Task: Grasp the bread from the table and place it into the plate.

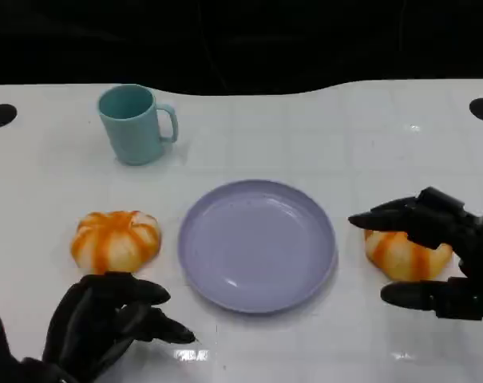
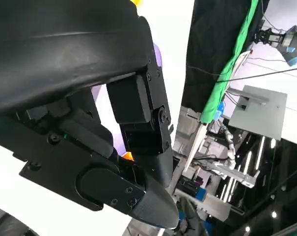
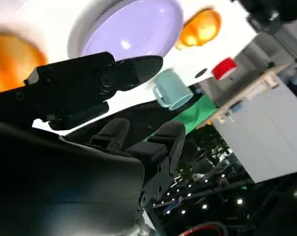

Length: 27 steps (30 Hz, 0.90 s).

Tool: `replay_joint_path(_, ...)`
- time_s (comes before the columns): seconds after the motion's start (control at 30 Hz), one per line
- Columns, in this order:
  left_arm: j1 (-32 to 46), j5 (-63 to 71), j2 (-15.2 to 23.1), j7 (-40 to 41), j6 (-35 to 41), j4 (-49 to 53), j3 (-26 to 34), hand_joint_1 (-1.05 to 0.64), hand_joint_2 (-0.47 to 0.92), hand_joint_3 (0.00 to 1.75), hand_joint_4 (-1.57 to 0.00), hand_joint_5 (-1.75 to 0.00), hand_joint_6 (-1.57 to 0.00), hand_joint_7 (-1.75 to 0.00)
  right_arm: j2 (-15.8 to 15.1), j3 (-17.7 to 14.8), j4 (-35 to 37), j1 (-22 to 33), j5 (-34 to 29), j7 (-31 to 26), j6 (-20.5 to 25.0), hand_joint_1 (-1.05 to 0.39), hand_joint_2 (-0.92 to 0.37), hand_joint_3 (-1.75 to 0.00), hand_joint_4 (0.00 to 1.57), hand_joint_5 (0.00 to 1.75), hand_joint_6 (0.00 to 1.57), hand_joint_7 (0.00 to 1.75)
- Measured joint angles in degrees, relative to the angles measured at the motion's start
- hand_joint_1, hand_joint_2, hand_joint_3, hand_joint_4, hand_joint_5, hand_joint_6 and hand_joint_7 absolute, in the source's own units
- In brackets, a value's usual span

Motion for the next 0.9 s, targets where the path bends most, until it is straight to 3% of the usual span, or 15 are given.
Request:
replay_joint_path(0.13,0.01,-0.01,-0.04,0.01,0.04,-0.02,0.0,-0.99,0.78,0.0,-1.57,-0.23,-1.56,0.0,-1.71,-0.23,-2.65,0.16,-6.96,-2.99,3.08,-0.45,-0.84,0.0,0.0,0.45,0.28,0.08)
replay_joint_path(0.37,0.01,0.02,-0.09,0.01,-0.14,-0.01,-0.04,-0.99,0.79,0.01,-1.57,-0.23,-1.57,0.0,-5.12,-0.17,-7.15,0.82,-16.82,-7.45,8.41,-0.44,-0.79,0.0,0.0,0.37,0.25,0.04)
replay_joint_path(0.47,0.01,0.25,-0.11,0.01,-0.39,-0.01,-0.06,-1.0,0.79,0.0,-1.57,-0.23,-1.57,0.0,-6.21,0.16,-8.18,1.0,-18.74,-8.52,10.19,-0.25,-0.7,0.0,0.0,0.34,0.27,0.04)
replay_joint_path(0.53,0.01,0.41,-0.12,0.01,-0.61,0.0,-0.09,-1.0,0.79,0.0,-1.57,-0.23,-1.57,0.0,-6.79,0.48,-8.75,1.05,-19.71,-8.71,11.25,-0.22,-0.69,-0.01,0.0,0.34,0.28,0.04)
replay_joint_path(0.9,-0.05,0.45,-0.36,0.87,-0.78,0.12,-0.12,-1.0,0.78,0.0,-1.57,-0.23,-1.57,0.0,-9.34,5.49,-7.08,-1.29,-26.2,-10.06,16.25,-0.33,-0.7,0.0,0.01,0.43,0.3,0.02)
